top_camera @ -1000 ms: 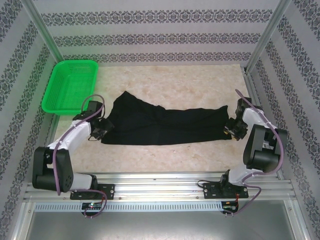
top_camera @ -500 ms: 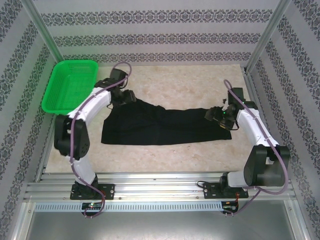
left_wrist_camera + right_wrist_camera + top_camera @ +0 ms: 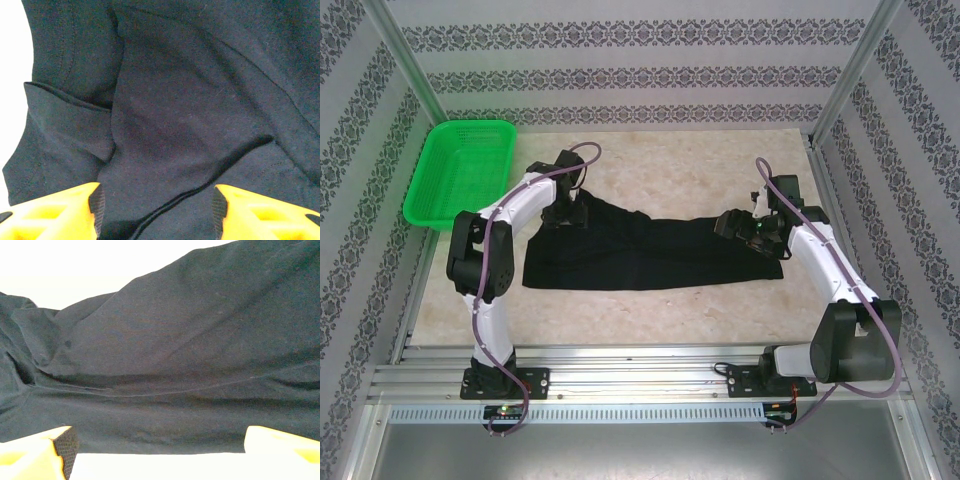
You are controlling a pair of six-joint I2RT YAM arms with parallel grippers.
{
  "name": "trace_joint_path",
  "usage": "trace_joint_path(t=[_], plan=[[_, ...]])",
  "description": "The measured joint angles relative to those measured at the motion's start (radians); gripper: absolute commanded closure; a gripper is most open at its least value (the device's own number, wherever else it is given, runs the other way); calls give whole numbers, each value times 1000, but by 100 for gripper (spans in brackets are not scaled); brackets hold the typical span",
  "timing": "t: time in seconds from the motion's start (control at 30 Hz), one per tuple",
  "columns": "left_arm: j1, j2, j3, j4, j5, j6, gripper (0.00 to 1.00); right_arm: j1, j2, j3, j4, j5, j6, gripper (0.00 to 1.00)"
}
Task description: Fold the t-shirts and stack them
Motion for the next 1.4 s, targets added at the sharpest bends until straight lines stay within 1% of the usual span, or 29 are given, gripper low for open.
trace_joint_path(t=[0.07,0.27,0.43,0.47,0.6,0.63,0.7,0.73,0.77,0.8,0.83,0.9,0.97,1.07,1.23,1.4], plan=[[0,9,3,-1,-12,13,42,0,1,0,5,-2,0,13],[-4,79,43,-12,-41,57,49,0,1,0,8,-2,0,12],[-16,133,69,-28,-68,92,65,0,1,0,8,-2,0,12],[-18,137,69,-32,-69,95,67,0,1,0,8,-2,0,12],[-21,137,69,-41,-77,108,66,0,1,0,8,-1,0,13],[-21,135,68,-41,-79,111,68,0,1,0,8,-1,0,12],[-21,127,60,-41,-84,115,74,0,1,0,8,-1,0,13],[-21,117,52,-40,-87,116,73,0,1,0,8,-1,0,12],[-21,108,45,-41,-90,117,66,0,1,0,8,-1,0,13],[-21,95,38,-41,-91,117,54,0,1,0,8,-1,0,12],[-21,81,31,-42,-92,121,45,0,1,0,8,-1,0,12],[-23,53,26,-43,-89,123,38,0,1,0,8,0,0,13],[-33,23,25,-44,-86,125,36,0,1,0,8,1,0,12],[-68,-5,42,-48,-65,134,37,0,1,0,8,3,0,13],[-114,17,85,-61,-14,160,42,0,1,0,7,3,-3,12],[-118,81,109,-71,29,183,49,0,1,0,0,3,-16,12]])
